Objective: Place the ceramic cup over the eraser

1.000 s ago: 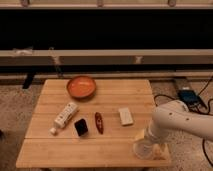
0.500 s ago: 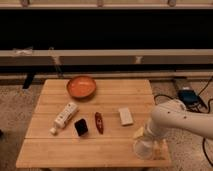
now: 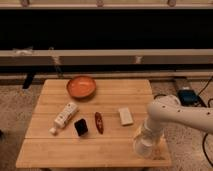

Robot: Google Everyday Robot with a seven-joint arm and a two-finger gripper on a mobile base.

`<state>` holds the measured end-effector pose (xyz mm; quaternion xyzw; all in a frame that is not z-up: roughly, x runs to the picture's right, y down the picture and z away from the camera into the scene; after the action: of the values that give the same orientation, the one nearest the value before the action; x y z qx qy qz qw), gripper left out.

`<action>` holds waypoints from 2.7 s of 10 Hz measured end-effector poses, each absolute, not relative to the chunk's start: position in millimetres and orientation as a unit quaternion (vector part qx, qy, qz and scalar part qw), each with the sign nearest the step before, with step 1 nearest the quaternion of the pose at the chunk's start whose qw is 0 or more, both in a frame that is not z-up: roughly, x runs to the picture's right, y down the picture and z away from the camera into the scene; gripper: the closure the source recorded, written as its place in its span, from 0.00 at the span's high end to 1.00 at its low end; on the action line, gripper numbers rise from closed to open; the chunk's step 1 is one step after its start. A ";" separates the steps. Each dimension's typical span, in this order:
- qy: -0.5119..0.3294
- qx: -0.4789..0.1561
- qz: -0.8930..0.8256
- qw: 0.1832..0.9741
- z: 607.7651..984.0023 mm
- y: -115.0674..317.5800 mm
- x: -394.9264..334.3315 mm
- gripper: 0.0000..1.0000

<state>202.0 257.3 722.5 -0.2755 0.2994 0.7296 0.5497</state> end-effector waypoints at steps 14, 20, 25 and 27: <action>0.267 -0.354 0.633 0.634 748.5 176.8 122.0 0.00; 0.225 -0.382 0.541 0.715 745.5 117.6 63.9 0.00; 0.192 -0.373 0.443 0.792 731.8 63.9 6.0 0.00; 0.179 -0.371 0.411 0.813 724.8 52.5 -16.1 0.00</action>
<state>-16.1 52.5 724.8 -0.3714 0.1793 0.4114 0.8128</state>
